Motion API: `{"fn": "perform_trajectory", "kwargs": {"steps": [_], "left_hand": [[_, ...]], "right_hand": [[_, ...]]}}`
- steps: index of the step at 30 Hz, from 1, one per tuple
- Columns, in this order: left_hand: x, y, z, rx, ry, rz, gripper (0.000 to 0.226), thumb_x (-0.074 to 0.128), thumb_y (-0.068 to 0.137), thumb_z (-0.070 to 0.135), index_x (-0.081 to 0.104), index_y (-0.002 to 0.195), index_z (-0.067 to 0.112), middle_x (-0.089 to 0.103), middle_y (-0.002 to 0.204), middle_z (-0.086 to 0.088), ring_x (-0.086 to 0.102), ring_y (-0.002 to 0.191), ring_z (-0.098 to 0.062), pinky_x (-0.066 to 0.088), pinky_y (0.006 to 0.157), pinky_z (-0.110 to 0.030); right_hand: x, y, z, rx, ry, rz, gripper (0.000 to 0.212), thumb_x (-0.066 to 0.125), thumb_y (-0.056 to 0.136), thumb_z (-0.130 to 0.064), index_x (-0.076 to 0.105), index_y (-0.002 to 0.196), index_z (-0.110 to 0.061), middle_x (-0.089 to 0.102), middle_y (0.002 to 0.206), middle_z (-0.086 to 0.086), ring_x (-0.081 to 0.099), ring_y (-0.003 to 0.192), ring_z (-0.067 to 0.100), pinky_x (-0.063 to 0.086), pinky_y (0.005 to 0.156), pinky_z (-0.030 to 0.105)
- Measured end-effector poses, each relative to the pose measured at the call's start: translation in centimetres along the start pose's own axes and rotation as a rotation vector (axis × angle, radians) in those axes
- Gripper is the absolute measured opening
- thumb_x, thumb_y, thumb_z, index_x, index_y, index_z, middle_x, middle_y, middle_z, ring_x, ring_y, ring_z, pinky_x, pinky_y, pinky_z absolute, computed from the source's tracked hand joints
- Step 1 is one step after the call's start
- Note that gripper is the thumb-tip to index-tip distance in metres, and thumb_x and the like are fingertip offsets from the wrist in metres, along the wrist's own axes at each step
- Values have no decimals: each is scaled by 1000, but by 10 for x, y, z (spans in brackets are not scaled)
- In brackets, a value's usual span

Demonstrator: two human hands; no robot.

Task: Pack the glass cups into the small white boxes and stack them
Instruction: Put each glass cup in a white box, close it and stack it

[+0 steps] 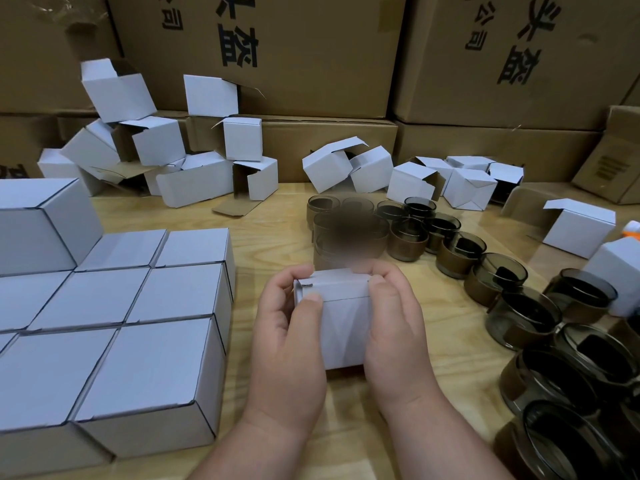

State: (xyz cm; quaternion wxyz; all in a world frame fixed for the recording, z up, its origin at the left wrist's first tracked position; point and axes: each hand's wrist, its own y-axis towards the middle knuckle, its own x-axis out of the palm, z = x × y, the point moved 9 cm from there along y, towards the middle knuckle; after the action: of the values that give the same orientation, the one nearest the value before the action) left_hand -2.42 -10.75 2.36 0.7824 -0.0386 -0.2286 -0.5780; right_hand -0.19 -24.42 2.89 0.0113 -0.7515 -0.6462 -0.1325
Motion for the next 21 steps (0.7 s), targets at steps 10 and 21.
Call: {"fn": "perform_trajectory", "kwargs": {"steps": [10,21], "left_hand": [[2,-2,6,31,-3,11,29,53,85,30,65,107,14,71,83,22,64,68,8,48,54,-11],[-3,-1,4,23,14,52,26,50,83,29,68,100,22,72,91,23,64,75,8,48,56,-9]], "right_hand": [[-1,0,0,-15,-14,6,29,44,82,-36,68,97,-29,72,101,-7,63,83,12,50,60,23],[1,-5,-3,-55,78,58,26,50,86,-40,69,92,-23,72,98,-18,63,81,-3,48,63,11]]}}
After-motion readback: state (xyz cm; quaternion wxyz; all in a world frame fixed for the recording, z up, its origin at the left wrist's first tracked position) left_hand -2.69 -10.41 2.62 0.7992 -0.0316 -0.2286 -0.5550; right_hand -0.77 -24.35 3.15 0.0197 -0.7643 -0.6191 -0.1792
